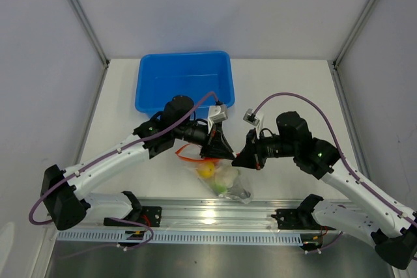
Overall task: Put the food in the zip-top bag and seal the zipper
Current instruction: Zip the zipper food storage bag at the center of the board.
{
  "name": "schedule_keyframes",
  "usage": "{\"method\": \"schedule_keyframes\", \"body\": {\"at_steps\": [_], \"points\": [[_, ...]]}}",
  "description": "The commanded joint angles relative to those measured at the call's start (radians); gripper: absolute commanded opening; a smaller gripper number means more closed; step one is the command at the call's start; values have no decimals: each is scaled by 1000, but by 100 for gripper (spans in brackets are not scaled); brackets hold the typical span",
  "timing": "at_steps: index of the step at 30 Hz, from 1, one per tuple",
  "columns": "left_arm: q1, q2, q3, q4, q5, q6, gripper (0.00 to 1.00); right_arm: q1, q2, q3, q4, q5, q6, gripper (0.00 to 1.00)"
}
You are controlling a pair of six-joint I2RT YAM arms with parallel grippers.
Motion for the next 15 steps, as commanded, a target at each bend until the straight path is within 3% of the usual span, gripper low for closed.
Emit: {"method": "schedule_keyframes", "body": {"at_steps": [1, 2, 3, 15], "points": [[5, 2, 43, 38, 41, -1, 10, 7, -8, 19, 48, -1, -17, 0], [6, 2, 45, 38, 38, -3, 1, 8, -8, 19, 48, 10, -17, 0], [6, 4, 43, 38, 33, -6, 0, 8, -10, 19, 45, 16, -17, 0], [6, -9, 3, 10, -20, 8, 1, 2, -81, -41, 103, 175, 40, 0]]}}
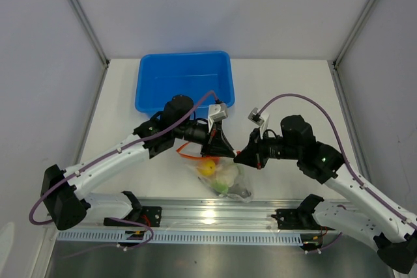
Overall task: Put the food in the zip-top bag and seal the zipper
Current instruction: Zip the zipper food storage bag at the center of the board.
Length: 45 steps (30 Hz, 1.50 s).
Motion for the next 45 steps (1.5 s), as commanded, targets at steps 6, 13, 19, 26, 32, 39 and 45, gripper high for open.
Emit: {"method": "schedule_keyframes", "body": {"at_steps": [6, 13, 19, 26, 32, 39, 45], "points": [[3, -20, -21, -10, -4, 26, 1, -9, -73, -56, 115, 92, 54, 0], [5, -45, -36, -19, -27, 40, 0, -11, -110, -84, 129, 89, 68, 0], [5, -57, -41, -33, -40, 40, 1, -23, -131, -93, 153, 84, 99, 0], [8, -57, -18, -15, -11, 14, 1, -26, -127, -99, 190, -13, 103, 0], [8, -52, 8, -18, 5, 8, 1, -26, -86, -99, 221, -114, 102, 11], [8, -57, 10, -13, 12, 2, 1, -26, -41, -125, 271, -137, 106, 19], [6, -57, 5, -12, 17, 3, 1, -26, -29, -137, 339, -148, 131, 8]]}}
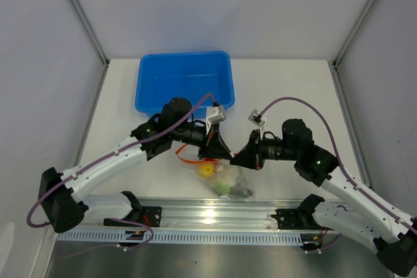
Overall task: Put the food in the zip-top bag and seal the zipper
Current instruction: Zip the zipper food storage bag at the center of the board.
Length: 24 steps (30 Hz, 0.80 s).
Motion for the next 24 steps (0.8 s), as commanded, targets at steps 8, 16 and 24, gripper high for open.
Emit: {"method": "schedule_keyframes", "body": {"at_steps": [8, 16, 24], "points": [[4, -23, 27, 20, 33, -1, 1, -4, 33, 17, 111, -44, 1, 22], [4, -29, 22, 24, 36, -3, 1, -10, 55, 5, 162, -71, 16, 28], [4, -33, 7, -3, -26, 8, 1, -12, 23, -12, 222, -12, 64, 0]]}}
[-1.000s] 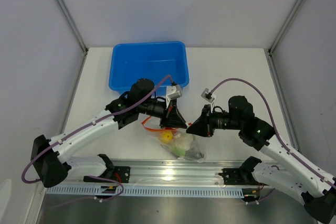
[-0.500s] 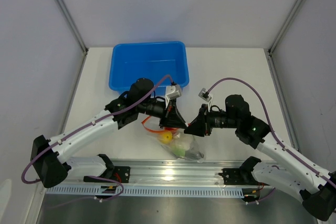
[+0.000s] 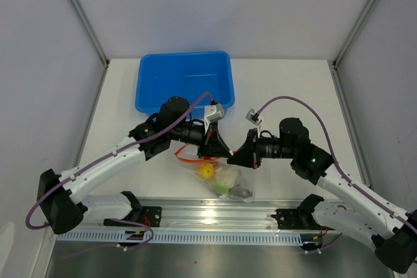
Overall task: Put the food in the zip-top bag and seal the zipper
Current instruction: Zip the zipper food storage bag at the center of the board.
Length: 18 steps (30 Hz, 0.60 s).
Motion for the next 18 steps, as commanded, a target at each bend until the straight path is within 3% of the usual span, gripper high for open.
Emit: {"method": "schedule_keyframes", "body": {"at_steps": [1, 6, 18], "points": [[-4, -20, 4, -14, -46, 14, 1, -5, -60, -7, 138, 76, 35, 0], [-1, -31, -2, -63, -143, 9, 1, -17, -183, -111, 268, 235, 111, 0], [2, -88, -57, -85, -169, 19, 1, -40, -226, -136, 274, 274, 146, 0]]}}
